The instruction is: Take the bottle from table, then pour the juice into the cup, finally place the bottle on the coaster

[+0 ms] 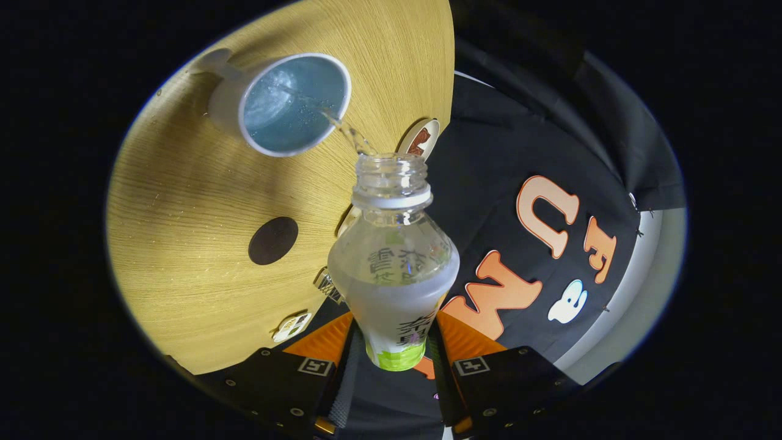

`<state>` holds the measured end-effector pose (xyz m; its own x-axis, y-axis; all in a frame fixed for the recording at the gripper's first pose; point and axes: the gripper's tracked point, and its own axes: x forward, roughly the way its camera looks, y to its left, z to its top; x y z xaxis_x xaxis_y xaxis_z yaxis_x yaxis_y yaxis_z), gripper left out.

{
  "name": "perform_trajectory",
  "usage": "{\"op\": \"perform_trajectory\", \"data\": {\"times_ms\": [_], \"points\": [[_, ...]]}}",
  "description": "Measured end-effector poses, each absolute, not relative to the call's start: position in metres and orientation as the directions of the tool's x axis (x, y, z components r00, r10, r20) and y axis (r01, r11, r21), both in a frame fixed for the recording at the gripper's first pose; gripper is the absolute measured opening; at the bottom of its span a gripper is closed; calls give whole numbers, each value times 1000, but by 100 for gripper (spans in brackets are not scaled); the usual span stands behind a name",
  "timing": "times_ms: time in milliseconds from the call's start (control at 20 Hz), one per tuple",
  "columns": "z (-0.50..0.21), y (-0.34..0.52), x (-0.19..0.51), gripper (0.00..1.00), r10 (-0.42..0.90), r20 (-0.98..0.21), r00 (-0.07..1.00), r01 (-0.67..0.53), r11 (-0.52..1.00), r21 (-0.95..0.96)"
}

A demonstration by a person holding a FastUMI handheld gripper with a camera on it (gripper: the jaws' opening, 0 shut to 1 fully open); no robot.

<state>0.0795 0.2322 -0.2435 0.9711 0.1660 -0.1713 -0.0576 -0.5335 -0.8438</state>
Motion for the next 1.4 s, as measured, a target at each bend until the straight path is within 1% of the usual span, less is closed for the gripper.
{"op": "perform_trajectory", "data": {"times_ms": [200,700,1400], "points": [[-240,232,80,58,164,-174,971,-59,-541,-839],[-224,243,85,57,196,-149,969,-9,-577,-817],[-227,243,83,58,202,-159,966,-11,-584,-812]]}}
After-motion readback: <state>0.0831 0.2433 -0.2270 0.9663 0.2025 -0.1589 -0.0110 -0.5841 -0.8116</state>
